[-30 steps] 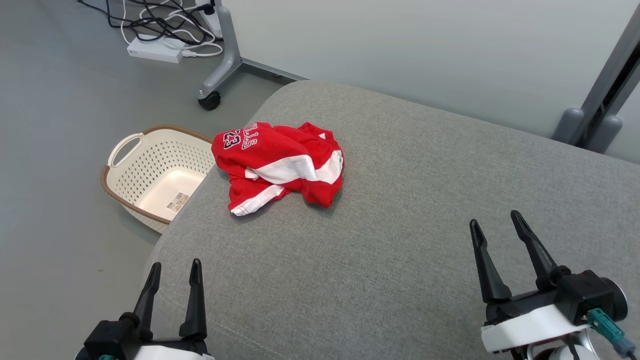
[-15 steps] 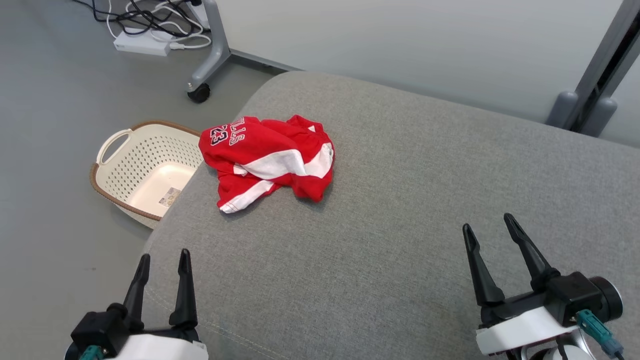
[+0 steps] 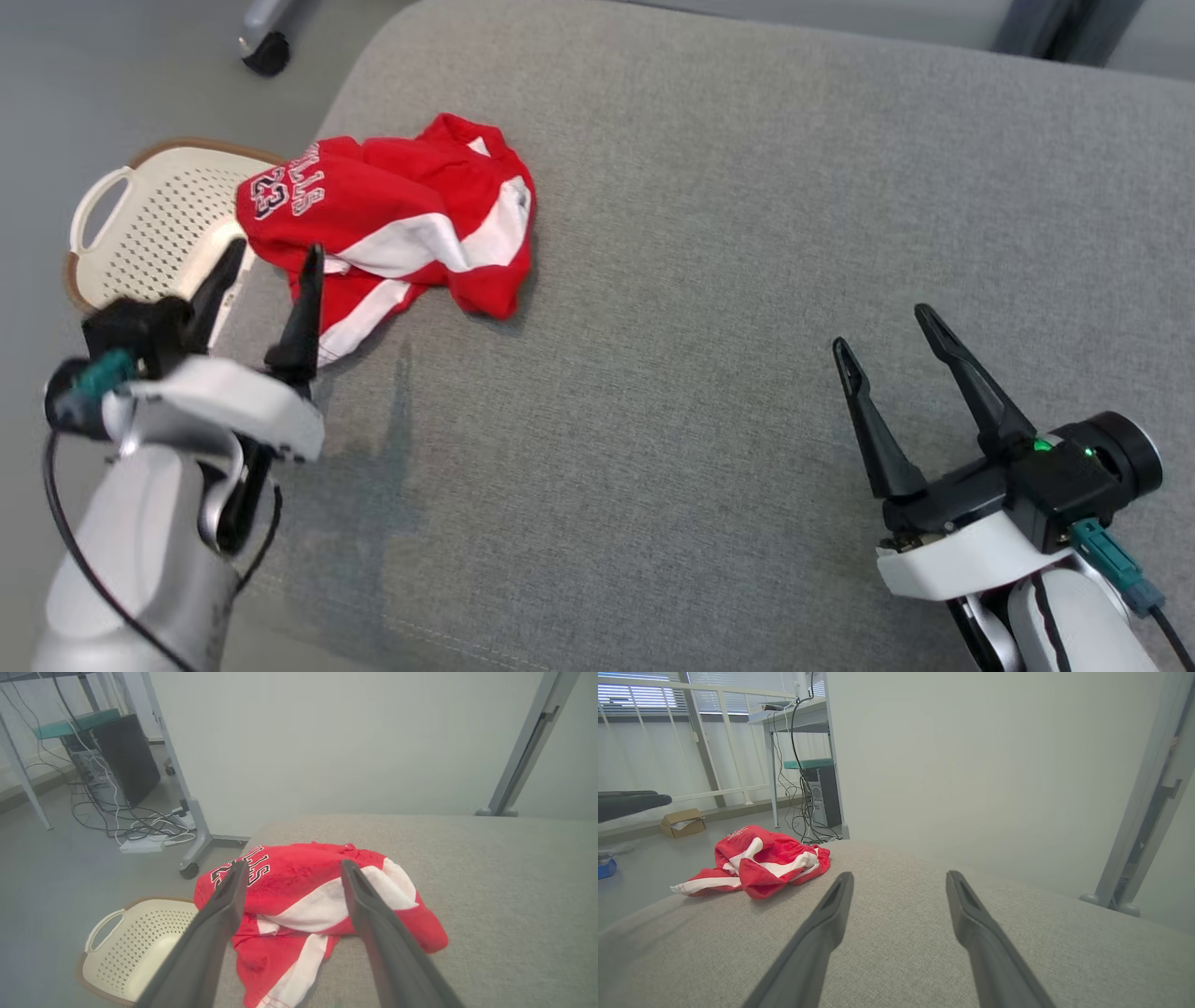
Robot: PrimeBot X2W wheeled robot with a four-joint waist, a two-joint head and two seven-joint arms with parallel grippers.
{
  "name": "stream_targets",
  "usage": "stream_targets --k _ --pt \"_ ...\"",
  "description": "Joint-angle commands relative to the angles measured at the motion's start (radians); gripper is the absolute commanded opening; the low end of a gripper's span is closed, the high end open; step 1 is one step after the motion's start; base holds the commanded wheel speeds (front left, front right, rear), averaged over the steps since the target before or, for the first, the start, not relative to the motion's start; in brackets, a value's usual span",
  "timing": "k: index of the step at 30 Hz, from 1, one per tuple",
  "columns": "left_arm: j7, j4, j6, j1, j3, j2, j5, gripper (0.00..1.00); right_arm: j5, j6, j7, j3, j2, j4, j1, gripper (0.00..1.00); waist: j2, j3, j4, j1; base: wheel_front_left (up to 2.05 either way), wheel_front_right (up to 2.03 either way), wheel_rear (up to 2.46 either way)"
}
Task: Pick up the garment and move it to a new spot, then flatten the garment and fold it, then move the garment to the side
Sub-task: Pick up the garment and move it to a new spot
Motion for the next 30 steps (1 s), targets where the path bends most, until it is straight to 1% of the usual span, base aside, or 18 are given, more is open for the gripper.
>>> stream_targets --k 1,4,6,8,11,14,16,18,19,20,22,24,30 --pt "0.029 0.012 -0.004 -0.053 -0.011 0.018 -0.032 1.0 0.003 -0.001 -0.001 -0.001 -0.014 -0.009 -0.013 1.0 -0.0001 0.057 -0.041 0.0 0.0 0.0 0.0" --pt "0.163 0.048 -0.004 -0.186 -0.087 0.078 -0.142 1.0 0.008 0.0 -0.001 0.01 -0.019 -0.022 -0.031 1.0 -0.0001 0.088 -0.057 0.0 0.0 0.0 0.0" --pt "0.25 0.066 -0.005 -0.265 -0.121 0.119 -0.216 1.0 0.007 0.0 -0.001 0.022 -0.021 -0.026 -0.043 1.0 -0.0001 0.106 -0.069 0.0 0.0 0.0 0.0" --pt "0.346 0.092 -0.005 -0.332 -0.144 0.139 -0.303 1.0 0.012 0.0 -0.001 0.033 -0.023 -0.029 -0.052 1.0 -0.0001 0.122 -0.079 0.0 0.0 0.0 0.0" --pt "0.489 0.134 -0.004 -0.411 -0.204 0.198 -0.363 1.0 0.02 0.0 -0.001 0.057 -0.034 -0.039 -0.068 1.0 -0.0001 0.14 -0.096 0.0 0.0 0.0 0.0" --pt "0.602 0.167 -0.004 -0.469 -0.248 0.227 -0.427 1.0 0.025 0.0 -0.001 0.073 -0.041 -0.044 -0.079 1.0 -0.0001 0.152 -0.111 0.0 0.0 0.0 0.0" --pt "0.668 0.184 -0.004 -0.49 -0.285 0.256 -0.456 1.0 0.028 0.0 -0.001 0.077 -0.045 -0.046 -0.084 1.0 -0.0001 0.161 -0.119 0.0 0.0 0.0 0.0" --pt "0.715 0.202 -0.004 -0.509 -0.316 0.279 -0.473 1.0 0.032 0.0 -0.001 0.083 -0.047 -0.05 -0.088 1.0 -0.0001 0.17 -0.126 0.0 0.0 0.0 0.0" --pt "0.715 0.202 -0.004 -0.509 -0.316 0.279 -0.473 1.0 0.032 0.0 -0.001 0.083 -0.047 -0.05 -0.088 1.0 -0.0001 0.17 -0.126 0.0 0.0 0.0 0.0" --pt "0.753 0.222 -0.004 -0.526 -0.346 0.293 -0.484 1.0 0.033 0.0 -0.001 0.089 -0.049 -0.054 -0.095 1.0 -0.0001 0.178 -0.133 0.0 0.0 0.0 0.0" --pt "0.787 0.243 -0.004 -0.539 -0.371 0.305 -0.494 1.0 0.032 0.0 -0.001 0.094 -0.05 -0.056 -0.102 1.0 -0.0001 0.187 -0.14 0.0 0.0 0.0 0.0" --pt "0.797 0.264 -0.004 -0.554 -0.384 0.311 -0.497 1.0 0.033 0.0 -0.001 0.098 -0.054 -0.057 -0.106 1.0 -0.0001 0.197 -0.146 0.0 0.0 0.0 0.0" --pt "0.803 0.341 -0.004 -0.598 -0.42 0.304 -0.471 1.0 0.025 0.0 -0.001 0.12 -0.056 -0.06 -0.13 1.0 -0.0001 0.233 -0.164 0.0 0.0 0.0 0.0"
